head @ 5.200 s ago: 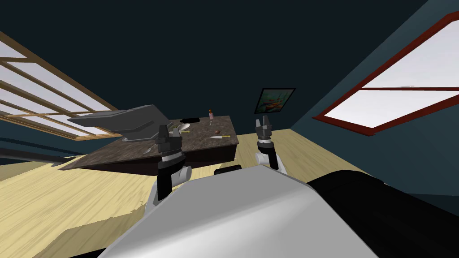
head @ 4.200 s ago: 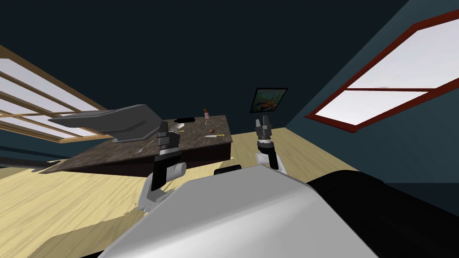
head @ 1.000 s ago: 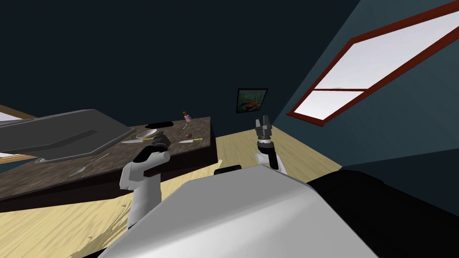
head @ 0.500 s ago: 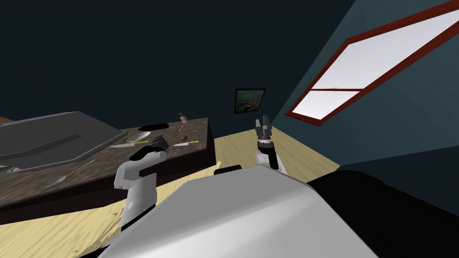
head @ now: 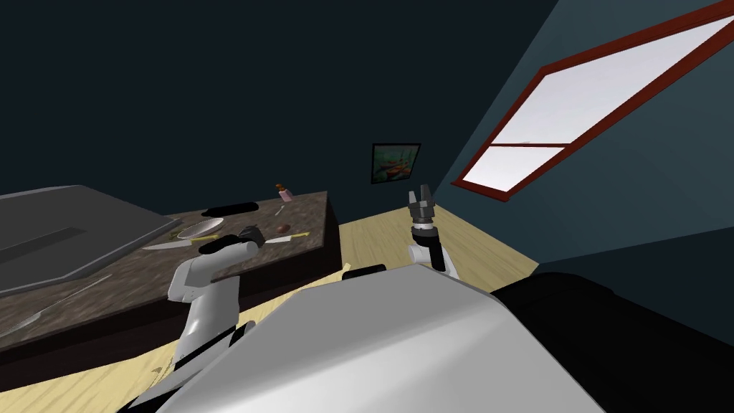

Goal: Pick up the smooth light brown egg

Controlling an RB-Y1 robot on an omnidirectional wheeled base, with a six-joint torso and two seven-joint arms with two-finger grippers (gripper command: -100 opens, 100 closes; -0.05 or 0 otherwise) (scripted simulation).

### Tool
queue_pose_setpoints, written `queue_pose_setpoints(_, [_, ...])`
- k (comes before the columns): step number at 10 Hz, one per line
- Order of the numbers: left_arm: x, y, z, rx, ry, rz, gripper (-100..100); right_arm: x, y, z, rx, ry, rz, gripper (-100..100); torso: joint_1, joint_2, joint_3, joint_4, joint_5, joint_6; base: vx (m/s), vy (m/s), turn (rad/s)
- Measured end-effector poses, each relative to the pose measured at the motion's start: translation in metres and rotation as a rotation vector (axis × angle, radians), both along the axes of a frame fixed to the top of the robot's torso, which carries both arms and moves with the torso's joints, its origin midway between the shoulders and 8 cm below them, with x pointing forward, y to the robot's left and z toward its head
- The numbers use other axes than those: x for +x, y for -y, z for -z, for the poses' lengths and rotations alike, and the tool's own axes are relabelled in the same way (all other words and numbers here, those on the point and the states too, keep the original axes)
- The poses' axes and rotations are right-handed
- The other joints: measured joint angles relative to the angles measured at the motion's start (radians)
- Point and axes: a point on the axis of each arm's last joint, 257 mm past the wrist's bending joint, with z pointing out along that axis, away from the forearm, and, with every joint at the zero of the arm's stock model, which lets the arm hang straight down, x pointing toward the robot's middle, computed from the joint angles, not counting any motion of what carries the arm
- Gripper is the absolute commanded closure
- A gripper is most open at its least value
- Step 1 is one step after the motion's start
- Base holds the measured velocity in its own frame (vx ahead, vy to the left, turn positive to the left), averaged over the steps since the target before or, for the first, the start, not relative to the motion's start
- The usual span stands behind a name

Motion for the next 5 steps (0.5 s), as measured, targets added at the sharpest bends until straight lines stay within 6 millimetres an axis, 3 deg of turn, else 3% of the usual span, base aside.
queue_pose_setpoints(4, [-0.025,-0.02,0.044,-0.063,-0.136,-0.048,-100,0.0,0.0,0.0,0.0,0.0,0.0,0,0.005,0.001,0.0,0.0,0.001,0.0,0.133,-0.007,-0.059])
queue_pose_setpoints(5, [-0.027,-0.023,0.056,-0.08,-0.166,-0.058,-100,0.0,0.0,0.0,0.0,0.0,0.0,0,0.005,0.0,0.0,0.0,0.001,0.0,0.216,0.028,-0.091])
